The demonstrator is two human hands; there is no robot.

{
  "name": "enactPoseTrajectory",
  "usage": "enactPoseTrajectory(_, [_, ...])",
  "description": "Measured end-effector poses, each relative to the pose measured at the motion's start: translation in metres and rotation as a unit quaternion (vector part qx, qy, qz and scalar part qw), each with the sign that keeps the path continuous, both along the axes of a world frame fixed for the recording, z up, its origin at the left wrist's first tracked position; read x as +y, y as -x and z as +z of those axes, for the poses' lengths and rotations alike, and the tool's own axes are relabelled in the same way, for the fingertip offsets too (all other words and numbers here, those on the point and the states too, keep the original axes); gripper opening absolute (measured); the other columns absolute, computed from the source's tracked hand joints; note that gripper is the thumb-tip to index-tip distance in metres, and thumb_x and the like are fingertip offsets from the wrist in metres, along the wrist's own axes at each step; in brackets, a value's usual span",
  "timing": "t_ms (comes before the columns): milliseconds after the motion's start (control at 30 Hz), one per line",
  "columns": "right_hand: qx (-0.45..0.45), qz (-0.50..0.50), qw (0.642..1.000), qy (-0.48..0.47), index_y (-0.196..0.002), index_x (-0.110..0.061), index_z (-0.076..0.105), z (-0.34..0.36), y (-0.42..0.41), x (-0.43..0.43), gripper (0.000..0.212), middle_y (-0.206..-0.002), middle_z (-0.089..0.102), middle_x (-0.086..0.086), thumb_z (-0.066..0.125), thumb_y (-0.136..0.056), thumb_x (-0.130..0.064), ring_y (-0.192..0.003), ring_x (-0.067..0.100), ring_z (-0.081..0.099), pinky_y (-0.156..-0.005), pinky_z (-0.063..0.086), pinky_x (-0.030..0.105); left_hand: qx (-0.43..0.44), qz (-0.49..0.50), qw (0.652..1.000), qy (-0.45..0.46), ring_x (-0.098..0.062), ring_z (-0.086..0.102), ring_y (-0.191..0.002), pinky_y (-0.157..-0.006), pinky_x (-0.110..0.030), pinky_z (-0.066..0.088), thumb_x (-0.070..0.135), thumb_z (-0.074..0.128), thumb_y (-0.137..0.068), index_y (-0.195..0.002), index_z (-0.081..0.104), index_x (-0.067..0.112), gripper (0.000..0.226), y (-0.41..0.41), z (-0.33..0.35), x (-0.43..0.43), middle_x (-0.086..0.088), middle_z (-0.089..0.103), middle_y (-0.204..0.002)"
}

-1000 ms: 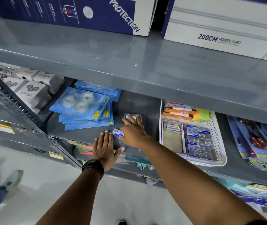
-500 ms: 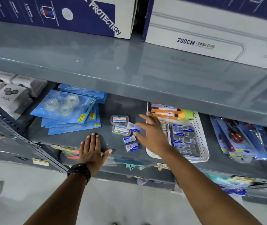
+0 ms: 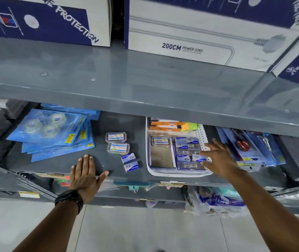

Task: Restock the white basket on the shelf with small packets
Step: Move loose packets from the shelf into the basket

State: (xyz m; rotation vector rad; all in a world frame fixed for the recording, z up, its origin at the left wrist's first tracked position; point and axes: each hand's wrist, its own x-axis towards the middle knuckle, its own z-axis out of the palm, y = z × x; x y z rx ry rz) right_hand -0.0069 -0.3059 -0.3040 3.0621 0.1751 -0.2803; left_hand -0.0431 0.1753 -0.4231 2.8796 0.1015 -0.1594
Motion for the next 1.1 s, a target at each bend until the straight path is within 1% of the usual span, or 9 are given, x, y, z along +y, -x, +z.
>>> enactPoseTrajectory(100, [0.018, 0.008, 0.999, 0.034, -0.132, -0.041, 0.051, 0.003, -0.006, 0.005, 0.044, -0.157, 0.026, -0.004, 0.056, -0.089, -0.048, -0.148, 0.025, 0.003, -0.117, -0.006, 0.048, 0.010, 0.000, 1.000, -0.010, -0.033, 0.011, -0.147, -0.119, -0.050, 0.006, 0.078, 0.003, -0.080, -0.152, 0.015, 0.008, 0.101, 0.000, -0.001, 0.001, -0.012, 0.016, -0.160])
enactPoseTrajectory(333, [0.015, 0.014, 1.000, 0.015, -0.132, -0.036, 0.053, 0.003, -0.012, 0.020, 0.053, -0.155, 0.032, -0.003, 0.068, -0.082, -0.041, -0.147, 0.024, 0.011, -0.119, 0.001, 0.049, 0.002, 0.000, 1.000, -0.014, -0.035, 0.015, -0.146, -0.118, -0.051, 0.010, 0.076, 0.006, -0.081, -0.151, 0.019, 0.007, 0.099, 0.001, 0.003, -0.001, -0.013, 0.021, -0.159])
enactPoseTrajectory(433, [-0.011, 0.021, 0.999, -0.046, -0.129, -0.031, 0.057, 0.005, -0.016, 0.037, 0.046, -0.152, 0.037, -0.001, 0.067, -0.084, -0.040, -0.145, 0.026, 0.017, -0.119, 0.009, 0.048, 0.008, 0.004, 1.000, -0.021, -0.032, 0.010, -0.148, -0.119, -0.049, 0.005, 0.077, 0.002, -0.079, -0.152, 0.014, 0.008, 0.101, 0.002, 0.008, -0.002, -0.011, 0.015, -0.161])
enactPoseTrajectory(600, [-0.086, 0.050, 0.976, -0.194, -0.114, -0.023, 0.069, -0.005, -0.021, 0.094, 0.034, -0.133, 0.059, 0.002, 0.073, -0.080, -0.030, -0.134, 0.027, 0.039, -0.114, 0.028, 0.045, 0.021, 0.015, 0.999, -0.028, -0.029, 0.003, -0.149, -0.120, -0.046, 0.000, 0.078, -0.004, -0.075, -0.153, 0.008, 0.011, 0.103, 0.002, 0.010, -0.003, -0.008, 0.008, -0.162])
enactPoseTrajectory(667, [-0.091, 0.089, 0.969, -0.212, -0.110, -0.025, 0.070, -0.009, -0.022, 0.126, 0.031, -0.127, 0.063, 0.001, 0.072, -0.079, -0.030, -0.127, 0.028, 0.047, -0.108, 0.037, 0.048, 0.028, 0.016, 0.999, -0.035, -0.028, 0.001, -0.149, -0.120, -0.046, 0.001, 0.078, -0.007, -0.074, -0.153, 0.005, 0.011, 0.103, 0.001, 0.010, -0.003, -0.007, 0.005, -0.162])
enactPoseTrajectory(733, [-0.082, 0.136, 0.963, -0.217, -0.109, -0.026, 0.070, -0.011, -0.021, 0.160, 0.030, -0.125, 0.063, -0.001, 0.069, -0.080, -0.033, -0.124, 0.026, 0.048, -0.106, 0.038, 0.047, 0.031, 0.015, 0.999, -0.037, -0.028, 0.000, -0.149, -0.121, -0.046, 0.001, 0.078, -0.009, -0.074, -0.153, 0.003, 0.012, 0.104, 0.001, 0.009, -0.002, -0.007, 0.003, -0.163])
enactPoseTrajectory(833, [-0.063, 0.185, 0.959, -0.205, -0.112, -0.022, 0.069, -0.015, -0.016, 0.205, 0.034, -0.134, 0.058, 0.002, 0.069, -0.081, -0.036, -0.135, 0.028, 0.037, -0.114, 0.025, 0.045, 0.030, 0.011, 0.999, -0.037, -0.029, 0.002, -0.149, -0.120, -0.046, 0.001, 0.078, -0.010, -0.074, -0.153, 0.004, 0.011, 0.105, 0.001, 0.011, -0.003, -0.008, 0.004, -0.162])
enactPoseTrajectory(967, [0.005, 0.235, 0.967, -0.095, -0.116, -0.023, 0.066, -0.016, -0.015, 0.245, 0.038, -0.151, 0.038, 0.003, 0.067, -0.080, -0.035, -0.147, 0.030, 0.010, -0.117, 0.003, 0.056, 0.033, 0.010, 0.999, -0.028, -0.031, 0.009, -0.148, -0.120, -0.049, 0.007, 0.078, -0.006, -0.077, -0.152, 0.010, 0.010, 0.103, 0.001, 0.011, -0.001, -0.010, 0.010, -0.162])
enactPoseTrajectory(1100, [0.051, 0.231, 0.971, 0.023, -0.117, -0.019, 0.064, -0.018, -0.018, 0.257, 0.043, -0.159, 0.023, 0.004, 0.071, -0.077, -0.032, -0.147, 0.034, -0.002, -0.114, -0.004, 0.064, 0.036, 0.011, 0.999, -0.012, -0.035, 0.019, -0.145, -0.118, -0.052, 0.015, 0.079, -0.002, -0.080, -0.150, 0.022, 0.007, 0.103, 0.000, 0.008, -0.001, -0.013, 0.022, -0.159])
